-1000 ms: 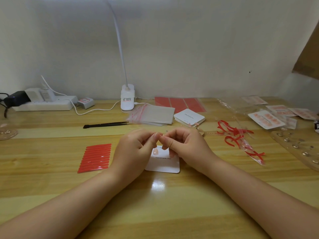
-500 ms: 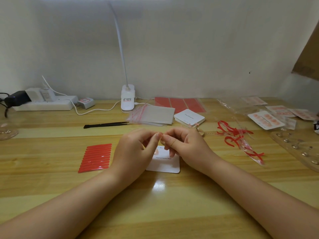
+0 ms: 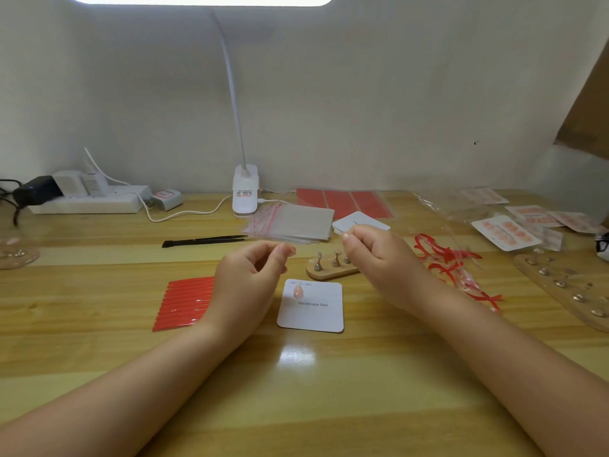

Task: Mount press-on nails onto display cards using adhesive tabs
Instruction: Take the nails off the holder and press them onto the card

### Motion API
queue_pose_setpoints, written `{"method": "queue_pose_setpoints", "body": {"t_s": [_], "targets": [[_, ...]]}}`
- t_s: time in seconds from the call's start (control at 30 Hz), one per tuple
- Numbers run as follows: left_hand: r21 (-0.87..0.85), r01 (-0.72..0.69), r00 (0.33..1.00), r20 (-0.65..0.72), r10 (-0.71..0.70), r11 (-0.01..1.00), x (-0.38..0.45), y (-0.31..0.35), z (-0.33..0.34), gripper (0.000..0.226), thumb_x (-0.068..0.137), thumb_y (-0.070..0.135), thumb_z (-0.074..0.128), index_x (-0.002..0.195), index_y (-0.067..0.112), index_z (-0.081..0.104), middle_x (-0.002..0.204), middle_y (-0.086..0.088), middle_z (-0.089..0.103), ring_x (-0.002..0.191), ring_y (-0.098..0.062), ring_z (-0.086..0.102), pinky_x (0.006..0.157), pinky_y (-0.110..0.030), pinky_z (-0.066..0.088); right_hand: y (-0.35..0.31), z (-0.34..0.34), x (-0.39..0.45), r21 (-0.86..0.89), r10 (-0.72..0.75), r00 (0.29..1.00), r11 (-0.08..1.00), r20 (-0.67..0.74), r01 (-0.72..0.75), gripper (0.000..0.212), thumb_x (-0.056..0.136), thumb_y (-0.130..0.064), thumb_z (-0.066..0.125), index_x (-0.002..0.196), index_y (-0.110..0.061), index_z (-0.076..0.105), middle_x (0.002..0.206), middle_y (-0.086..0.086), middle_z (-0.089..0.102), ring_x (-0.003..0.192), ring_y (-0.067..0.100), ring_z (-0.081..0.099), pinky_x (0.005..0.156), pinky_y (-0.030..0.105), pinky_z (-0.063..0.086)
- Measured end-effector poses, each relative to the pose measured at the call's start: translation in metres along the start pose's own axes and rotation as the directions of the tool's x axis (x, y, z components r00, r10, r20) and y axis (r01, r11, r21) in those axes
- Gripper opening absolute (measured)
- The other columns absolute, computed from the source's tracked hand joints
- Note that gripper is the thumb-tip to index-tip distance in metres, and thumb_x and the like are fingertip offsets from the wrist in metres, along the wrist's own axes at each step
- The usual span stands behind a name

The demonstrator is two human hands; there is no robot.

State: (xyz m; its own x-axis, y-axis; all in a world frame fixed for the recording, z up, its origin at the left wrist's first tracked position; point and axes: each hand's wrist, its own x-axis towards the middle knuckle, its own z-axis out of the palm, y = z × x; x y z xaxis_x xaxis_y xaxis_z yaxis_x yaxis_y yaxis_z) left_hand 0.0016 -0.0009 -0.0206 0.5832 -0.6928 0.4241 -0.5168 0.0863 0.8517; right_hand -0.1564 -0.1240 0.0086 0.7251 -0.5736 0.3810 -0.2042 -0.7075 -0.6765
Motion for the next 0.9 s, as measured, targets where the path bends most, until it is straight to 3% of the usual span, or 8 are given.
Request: {"method": "queue_pose_setpoints", "body": {"t_s": [0.1, 0.17, 0.23, 0.37, 0.53, 0.63, 0.73, 0.9], "targets": [[0.074, -0.018, 1.0, 0.007, 0.018, 0.997, -0.001, -0.001, -0.001, 0.017, 0.092, 0.028, 0.062, 0.079, 0.034, 0.07, 0.067, 0.017, 0.066, 0.068, -0.004, 0.062, 0.069, -0.029, 0.051, -0.002, -0.008, 0.001, -0.186, 0.063, 0.994, 0.982, 0.084, -0.047, 0.044, 0.087, -0.05, 0.061, 0.06, -0.018, 0.049, 0.052, -0.01, 0.045, 0.049, 0.002, 0.044, 0.055, 0.028, 0.035], [0.154, -0.026, 0.999, 0.023, 0.022, 0.988, -0.001, -0.002, -0.001, 0.014, 0.093, 0.03, 0.061, 0.083, 0.033, 0.071, 0.07, 0.014, 0.068, 0.074, -0.008, 0.064, 0.072, -0.035, 0.052, -0.005, -0.012, 0.0, -0.37, 0.184, 0.96, 0.924, 0.212, -0.095, 0.051, 0.066, -0.075, 0.063, 0.07, -0.024, 0.059, 0.063, -0.015, 0.057, 0.059, -0.001, 0.051, 0.056, 0.026, 0.04], [0.256, -0.045, 0.998, 0.042, 0.035, 0.966, -0.001, -0.002, 0.0, 0.015, 0.094, 0.031, 0.059, 0.093, 0.028, 0.074, 0.081, 0.013, 0.071, 0.082, -0.011, 0.065, 0.076, -0.038, 0.052, -0.009, -0.011, -0.001, -0.493, 0.26, 0.909, 0.867, 0.325, -0.072, 0.061, 0.053, -0.085, 0.059, 0.085, -0.033, 0.061, 0.08, -0.018, 0.06, 0.072, -0.002, 0.054, 0.057, 0.025, 0.039], [0.512, -0.102, 0.993, 0.11, 0.053, 0.853, -0.001, -0.002, 0.002, 0.022, 0.097, 0.032, 0.052, 0.106, 0.026, 0.072, 0.101, 0.008, 0.071, 0.096, -0.017, 0.061, 0.08, -0.035, 0.048, -0.012, 0.003, -0.003, -0.621, 0.249, 0.897, 0.783, 0.365, 0.035, 0.073, 0.053, -0.085, 0.063, 0.097, -0.027, 0.066, 0.092, -0.01, 0.052, 0.081, 0.007, 0.048, 0.062, 0.029, 0.043], [0.608, -0.12, 0.988, 0.148, 0.036, 0.785, -0.002, -0.002, 0.001, 0.024, 0.098, 0.033, 0.048, 0.106, 0.025, 0.069, 0.099, 0.005, 0.071, 0.091, -0.02, 0.062, 0.076, -0.036, 0.048, -0.012, 0.007, -0.004, -0.545, 0.301, 0.888, 0.836, 0.347, -0.07, 0.077, 0.053, -0.073, 0.077, 0.105, -0.018, 0.063, 0.104, -0.006, 0.05, 0.093, 0.012, 0.049, 0.083, 0.035, 0.048], [0.499, -0.069, 0.993, 0.121, 0.009, 0.864, -0.002, -0.001, 0.0, 0.02, 0.098, 0.03, 0.051, 0.1, 0.023, 0.07, 0.093, 0.007, 0.072, 0.087, -0.017, 0.064, 0.076, -0.036, 0.049, -0.009, 0.005, -0.004, -0.451, 0.307, 0.879, 0.884, 0.366, -0.121, 0.075, 0.051, -0.067, 0.082, 0.106, -0.031, 0.047, 0.106, -0.015, 0.044, 0.097, 0.006, 0.046, 0.081, 0.028, 0.045], [0.225, 0.058, 0.994, 0.078, -0.077, 0.973, 0.002, 0.001, -0.001, 0.019, 0.098, 0.026, 0.053, 0.093, 0.02, 0.07, 0.086, 0.009, 0.07, 0.076, -0.01, 0.067, 0.072, -0.038, 0.055, -0.006, 0.005, -0.004, -0.358, 0.257, 0.911, 0.924, 0.323, -0.134, 0.074, 0.053, -0.058, 0.086, 0.106, -0.036, 0.039, 0.105, -0.02, 0.046, 0.093, 0.002, 0.05, 0.076, 0.027, 0.048], [-0.085, 0.293, 0.952, 0.119, -0.282, 0.952, 0.007, 0.008, 0.002, 0.023, 0.1, 0.02, 0.047, 0.088, 0.016, 0.066, 0.09, 0.002, 0.07, 0.067, -0.006, 0.067, 0.07, -0.034, 0.059, -0.003, 0.006, -0.003, -0.325, 0.182, 0.961, 0.94, 0.209, -0.107, 0.078, 0.063, -0.049, 0.085, 0.121, -0.032, 0.036, 0.101, -0.021, 0.04, 0.084, 0.001, 0.048, 0.075, 0.026, 0.047]]}}
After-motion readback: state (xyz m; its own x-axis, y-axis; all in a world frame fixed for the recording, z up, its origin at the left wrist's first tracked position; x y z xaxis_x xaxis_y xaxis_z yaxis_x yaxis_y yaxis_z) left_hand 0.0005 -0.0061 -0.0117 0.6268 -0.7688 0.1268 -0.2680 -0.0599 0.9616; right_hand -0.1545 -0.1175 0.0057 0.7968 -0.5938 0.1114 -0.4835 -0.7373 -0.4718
